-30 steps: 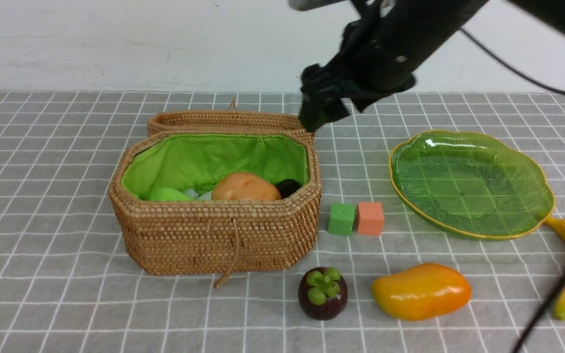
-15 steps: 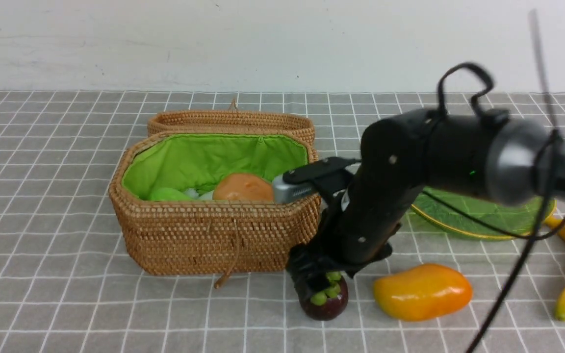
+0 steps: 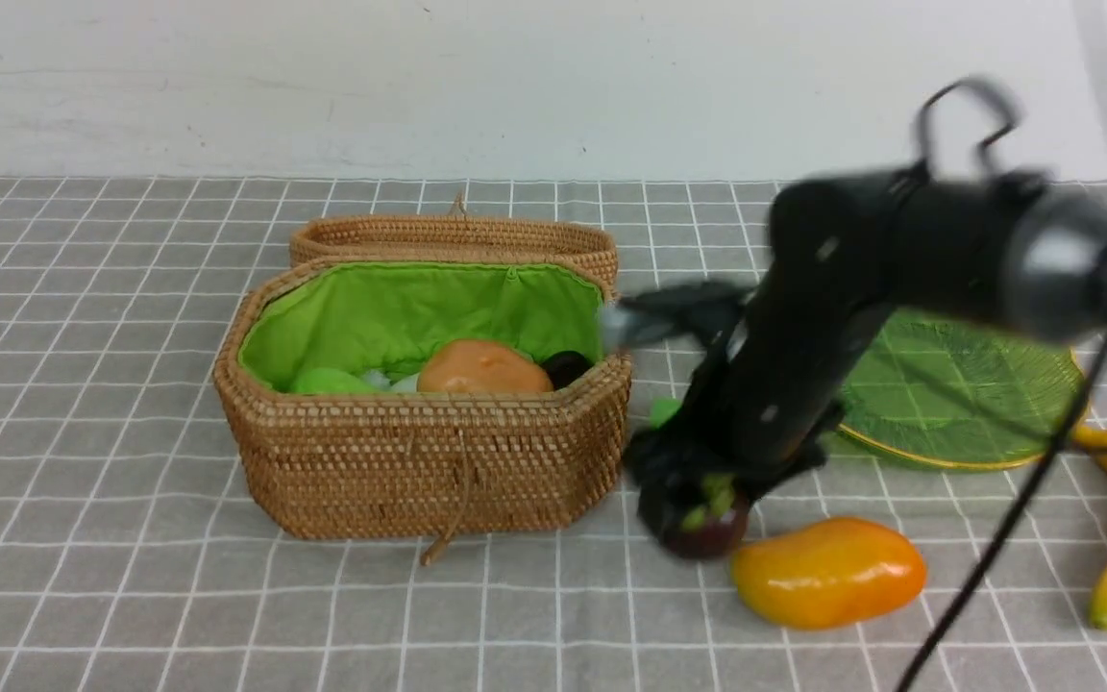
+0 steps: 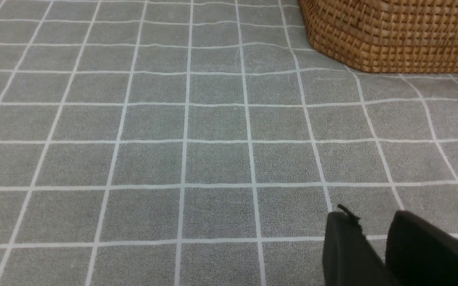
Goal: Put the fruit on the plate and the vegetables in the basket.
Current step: Use the right arm to grab a mangosteen and put it into the right plate, then use the right arm to grab a mango and put it into the right plate
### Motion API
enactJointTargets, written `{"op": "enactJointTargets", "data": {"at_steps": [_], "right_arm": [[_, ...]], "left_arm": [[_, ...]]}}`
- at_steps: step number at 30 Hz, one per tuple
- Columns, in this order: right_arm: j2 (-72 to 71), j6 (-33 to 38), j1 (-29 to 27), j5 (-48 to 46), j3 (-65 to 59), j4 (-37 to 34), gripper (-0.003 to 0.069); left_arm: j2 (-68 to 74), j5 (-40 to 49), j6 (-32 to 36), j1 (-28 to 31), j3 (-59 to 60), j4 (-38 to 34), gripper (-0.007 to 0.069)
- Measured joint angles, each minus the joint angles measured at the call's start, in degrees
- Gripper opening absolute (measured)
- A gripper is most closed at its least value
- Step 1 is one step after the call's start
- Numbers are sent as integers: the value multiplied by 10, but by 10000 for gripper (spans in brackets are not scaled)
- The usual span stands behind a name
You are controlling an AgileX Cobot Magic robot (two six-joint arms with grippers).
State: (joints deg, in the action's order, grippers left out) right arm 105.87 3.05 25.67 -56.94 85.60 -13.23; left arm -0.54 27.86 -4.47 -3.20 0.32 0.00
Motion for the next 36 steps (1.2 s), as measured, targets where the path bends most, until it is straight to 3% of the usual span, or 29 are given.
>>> {"op": "enactJointTargets", "data": {"at_steps": [3,6,12,18,23,30,32,35,36], "right_arm": [[-17,-3,-56,-9,33,0,571],[-10,-24,-150,55,71,5,571],[62,-30,-217,165,77,5,571],[119,-30,-228,190,77,5,571],[119,-30,-228,176,77,9,673],[61,-19,-228,105,77,21,653],[25,25,-223,78,72,28,628],[-39,167,-198,46,47,34,582],[-43,179,-196,46,47,34,579]], "left_arm": [[0,0,0,0,0,0,165],[0,0,0,0,0,0,165],[0,0,0,0,0,0,175],[0,0,0,0,0,0,183],[0,0,0,0,0,0,185],[0,0,0,0,0,0,186],[0,0,0,0,0,0,186],[0,0,0,0,0,0,192],[0,0,0,0,0,0,192]]}}
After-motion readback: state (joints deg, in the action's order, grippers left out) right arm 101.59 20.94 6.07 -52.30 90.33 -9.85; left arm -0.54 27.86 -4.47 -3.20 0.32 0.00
